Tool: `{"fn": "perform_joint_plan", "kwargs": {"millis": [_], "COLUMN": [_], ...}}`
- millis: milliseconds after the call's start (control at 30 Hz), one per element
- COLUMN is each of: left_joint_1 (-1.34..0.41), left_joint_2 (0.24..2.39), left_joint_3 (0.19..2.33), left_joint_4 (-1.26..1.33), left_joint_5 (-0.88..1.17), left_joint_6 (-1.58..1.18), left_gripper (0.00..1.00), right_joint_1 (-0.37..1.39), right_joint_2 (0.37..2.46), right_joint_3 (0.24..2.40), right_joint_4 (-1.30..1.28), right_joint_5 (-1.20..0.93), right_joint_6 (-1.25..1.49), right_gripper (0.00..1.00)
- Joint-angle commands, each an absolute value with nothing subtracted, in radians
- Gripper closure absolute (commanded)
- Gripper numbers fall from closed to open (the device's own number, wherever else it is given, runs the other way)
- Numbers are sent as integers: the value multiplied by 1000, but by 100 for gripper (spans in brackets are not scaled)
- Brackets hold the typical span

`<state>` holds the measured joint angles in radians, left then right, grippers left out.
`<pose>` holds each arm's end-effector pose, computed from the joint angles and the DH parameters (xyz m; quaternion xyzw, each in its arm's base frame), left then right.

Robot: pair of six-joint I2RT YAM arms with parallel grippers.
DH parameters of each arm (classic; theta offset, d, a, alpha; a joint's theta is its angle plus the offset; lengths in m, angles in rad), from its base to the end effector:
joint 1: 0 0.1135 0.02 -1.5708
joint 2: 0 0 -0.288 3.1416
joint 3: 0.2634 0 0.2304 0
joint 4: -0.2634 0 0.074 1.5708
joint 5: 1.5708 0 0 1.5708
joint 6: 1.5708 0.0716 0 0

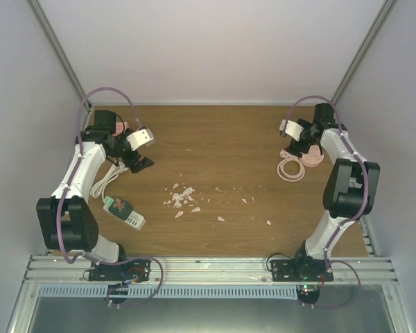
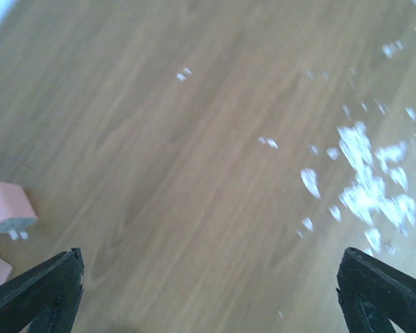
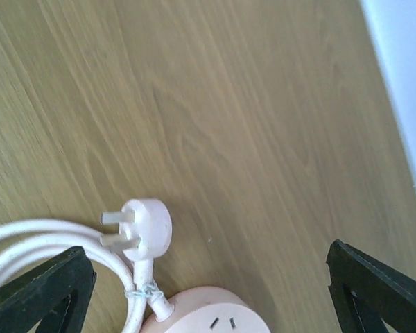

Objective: Pull the plug off the socket

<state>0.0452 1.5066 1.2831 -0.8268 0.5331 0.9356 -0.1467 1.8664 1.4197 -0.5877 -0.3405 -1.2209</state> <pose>0.3005 -0.0228 0.2924 0.4626 0.8121 -0.1076 0.3389 0.4019 -0.0352 0.2254 -0.5248 0.7935 -0.0384 0.3057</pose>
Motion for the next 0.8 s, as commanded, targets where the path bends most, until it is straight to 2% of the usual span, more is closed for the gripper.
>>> {"fn": "perform_joint_plan", "kwargs": {"millis": [0,233,533,767], "left_joint_1": [60,58,26,9], "left_joint_2": [1452,1387,1190,1110], "left_joint_3": [1288,1141,788,654], "left_joint_4": [-1082,-1152,-978,-916], "left_joint_5": [477,369,221,138], "left_joint_6": [1261,1428,1580,1664], "left_gripper": [1,1,1,1], "right_joint_1": [-124,-70,-1,46], "right_joint_2": [1802,1637,1424,1354], "right_joint_3": [1437,1377,1259,1177], "right_joint_4": [-621,-583,-470,-414], "right_joint_5": [-443,-619,-813,-849], "right_joint_6": [-1119,-968,-714,-612], "right_gripper": [7,3,0,0]}}
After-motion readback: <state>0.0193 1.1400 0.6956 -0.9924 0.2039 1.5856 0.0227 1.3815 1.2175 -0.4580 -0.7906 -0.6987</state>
